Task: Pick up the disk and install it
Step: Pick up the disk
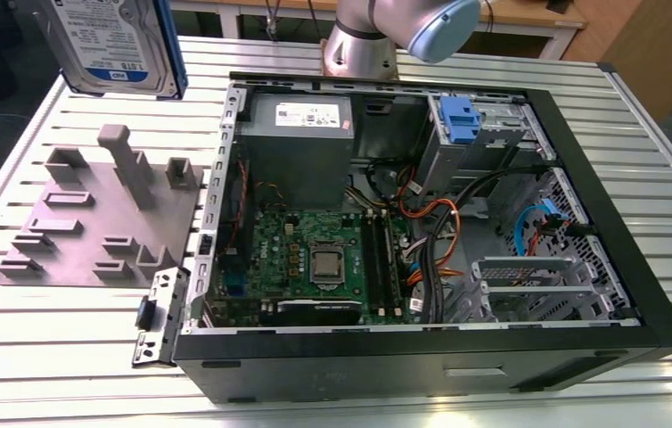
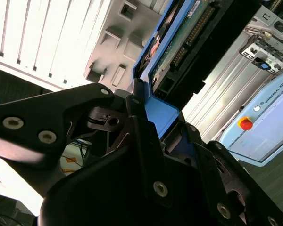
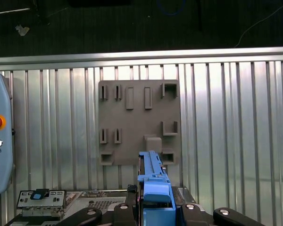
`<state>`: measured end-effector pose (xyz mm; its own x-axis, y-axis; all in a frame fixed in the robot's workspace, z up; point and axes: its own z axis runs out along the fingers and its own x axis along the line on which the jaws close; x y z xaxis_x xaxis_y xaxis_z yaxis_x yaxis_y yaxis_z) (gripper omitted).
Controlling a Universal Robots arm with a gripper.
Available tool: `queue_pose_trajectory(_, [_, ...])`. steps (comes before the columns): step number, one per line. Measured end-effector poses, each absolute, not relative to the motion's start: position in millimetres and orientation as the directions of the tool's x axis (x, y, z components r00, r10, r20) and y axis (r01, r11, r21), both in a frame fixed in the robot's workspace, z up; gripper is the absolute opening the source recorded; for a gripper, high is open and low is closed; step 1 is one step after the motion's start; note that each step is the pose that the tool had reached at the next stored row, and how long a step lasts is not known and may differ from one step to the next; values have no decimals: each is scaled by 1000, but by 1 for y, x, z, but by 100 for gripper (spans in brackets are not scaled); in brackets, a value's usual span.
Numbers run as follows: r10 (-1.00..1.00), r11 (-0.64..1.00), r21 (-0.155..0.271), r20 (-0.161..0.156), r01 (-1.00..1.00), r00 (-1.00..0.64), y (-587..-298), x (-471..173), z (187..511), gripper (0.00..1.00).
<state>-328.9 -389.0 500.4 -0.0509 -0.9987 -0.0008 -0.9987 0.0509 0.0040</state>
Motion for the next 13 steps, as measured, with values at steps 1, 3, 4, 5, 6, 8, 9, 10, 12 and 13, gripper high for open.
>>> queue_pose_trajectory(1, [-999,51,4,-1,-999,-51,-389,-329,500,36])
queue_pose_trajectory(3, [-999,51,4,-1,-999,-51,-389,-329,500,36])
queue_pose_trajectory(4, [-999,51,4,-1,-999,-51,-389,-329,500,36])
queue_pose_trajectory(5, [-999,51,4,-1,-999,-51,-389,-329,500,36])
queue_pose_trajectory(6, [-999,51,4,-1,-999,-51,-389,-329,500,36])
queue_pose_trajectory(8, [-999,51,4,-1,-999,-51,-389,-329,500,36])
queue_pose_trajectory(9, [-999,51,4,-1,-999,-51,-389,-329,500,36])
queue_pose_trajectory(10, [-999,51,4,-1,-999,-51,-390,-329,500,36])
queue_pose_trajectory(12, [-999,51,4,-1,-999,-51,-392,-329,500,36])
queue_pose_trajectory(13, [-999,51,4,-1,-999,-51,-394,-329,500,36])
